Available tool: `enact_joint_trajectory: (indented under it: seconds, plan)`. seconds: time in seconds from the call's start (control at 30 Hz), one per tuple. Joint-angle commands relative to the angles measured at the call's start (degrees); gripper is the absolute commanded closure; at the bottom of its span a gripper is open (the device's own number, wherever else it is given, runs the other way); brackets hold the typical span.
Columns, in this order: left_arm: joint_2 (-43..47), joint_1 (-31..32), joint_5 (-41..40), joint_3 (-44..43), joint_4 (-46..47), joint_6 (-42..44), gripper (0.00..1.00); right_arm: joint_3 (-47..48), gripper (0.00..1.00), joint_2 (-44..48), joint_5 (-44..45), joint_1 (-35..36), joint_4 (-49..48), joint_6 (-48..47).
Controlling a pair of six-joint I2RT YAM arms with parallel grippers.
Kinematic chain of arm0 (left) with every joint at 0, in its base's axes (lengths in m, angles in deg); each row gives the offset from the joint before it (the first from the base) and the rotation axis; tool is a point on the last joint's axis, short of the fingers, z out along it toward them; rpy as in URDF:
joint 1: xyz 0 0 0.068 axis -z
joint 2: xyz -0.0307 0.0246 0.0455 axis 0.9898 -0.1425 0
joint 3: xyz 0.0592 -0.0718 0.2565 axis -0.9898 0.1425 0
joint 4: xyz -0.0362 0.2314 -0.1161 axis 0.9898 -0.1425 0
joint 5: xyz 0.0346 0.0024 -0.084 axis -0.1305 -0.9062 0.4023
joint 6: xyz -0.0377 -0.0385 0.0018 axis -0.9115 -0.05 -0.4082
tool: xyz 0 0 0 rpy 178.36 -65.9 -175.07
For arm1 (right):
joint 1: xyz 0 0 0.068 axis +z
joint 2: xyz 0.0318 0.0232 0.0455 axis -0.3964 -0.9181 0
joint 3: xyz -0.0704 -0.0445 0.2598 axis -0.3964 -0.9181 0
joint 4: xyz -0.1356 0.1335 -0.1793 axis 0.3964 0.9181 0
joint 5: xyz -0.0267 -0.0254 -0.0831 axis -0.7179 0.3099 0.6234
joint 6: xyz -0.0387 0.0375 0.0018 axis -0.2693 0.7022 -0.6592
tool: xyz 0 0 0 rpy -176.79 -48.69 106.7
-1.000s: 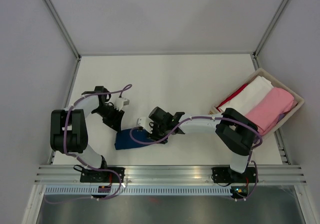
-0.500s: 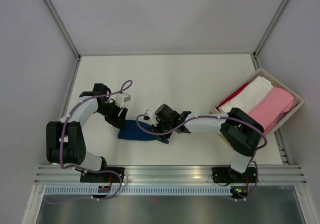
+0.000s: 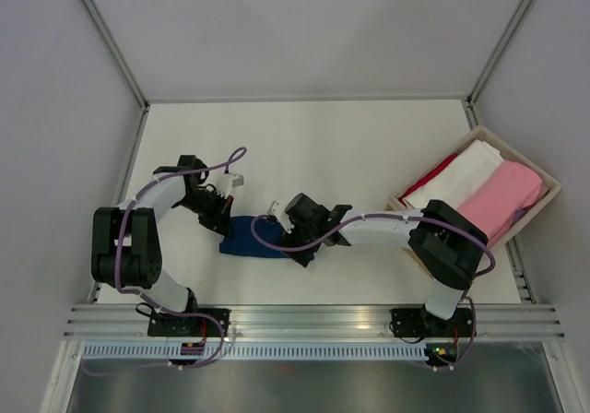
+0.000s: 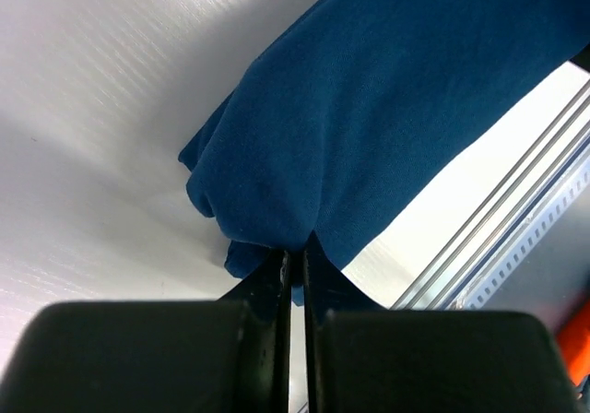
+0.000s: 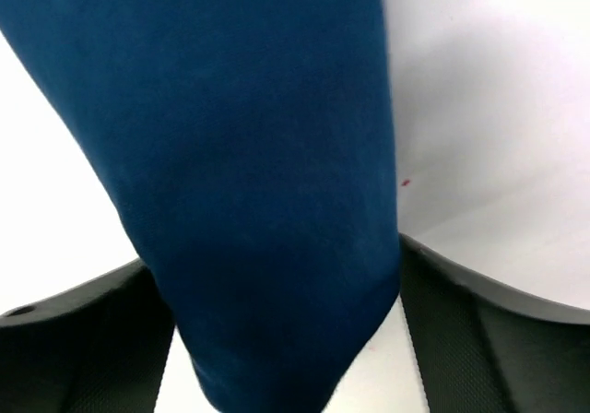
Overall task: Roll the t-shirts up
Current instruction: Place the rolled tshirt into the container
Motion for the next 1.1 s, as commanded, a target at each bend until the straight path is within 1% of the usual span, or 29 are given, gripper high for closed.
enact_joint_trajectory:
  seconds: [0.0,0.07,0.13,0.2,0.3,0.33,0.4,0.5,0.6,0.7,0.77,0.8,0.9,1.07]
  plan:
    - [1.4,0.0,2.9,-2.2,0.7,-0.2,0.98,3.7,0.02,2.6,5.0,3.7,3.4,-9.3]
    - [1.0,-0.1,2.6,-2.1,0.5,-0.2,0.98,3.8,0.02,3.4,4.1,7.1,2.6,-13.7]
    - [0.6,-0.2,2.2,-2.3,0.4,-0.2,0.98,4.2,0.02,4.1,4.0,8.4,0.2,-14.8]
    - [0.4,-0.2,2.2,-2.5,0.4,-0.6,0.97,5.1,0.02,3.4,4.4,8.5,-1.0,-15.3]
    - [0.5,-0.2,1.7,-2.9,0.4,-0.8,0.91,8.1,0.02,0.6,4.8,8.5,-1.6,-16.3]
    - [0.6,-0.2,1.5,-3.0,0.4,-1.1,0.91,9.8,0.02,-0.3,4.3,8.5,-1.5,-16.7]
    - [0.4,-0.2,1.4,-3.2,0.4,-1.3,0.92,11.4,0.02,-3.0,4.9,8.5,-1.1,-17.5]
    - [0.3,-0.2,0.8,-2.9,0.4,-1.4,0.96,13.6,0.02,-4.7,8.7,8.4,-0.1,-17.5]
    - [0.2,-0.4,0.0,-2.7,0.4,-1.4,0.98,13.2,0.02,-1.7,8.9,8.0,0.4,-17.2]
    - [0.3,-0.5,-0.2,-2.9,0.5,-1.6,0.98,12.4,0.02,2.9,5.6,8.7,0.8,-16.8]
    - [0.3,-0.4,-0.1,-3.1,0.5,-1.7,0.98,11.8,0.02,4.9,6.9,10.1,0.6,-17.5]
    - [0.3,-0.4,-0.1,-3.2,0.4,-2.0,0.98,11.7,0.02,5.0,7.6,11.7,0.5,-17.5]
    - [0.3,-0.5,-0.2,-3.1,0.5,-2.0,0.98,12.3,0.02,4.2,8.6,13.7,1.3,-16.7]
    - [0.3,-0.5,-0.5,-2.9,0.6,-2.1,0.98,11.7,0.02,1.6,2.3,14.0,-0.6,-15.0]
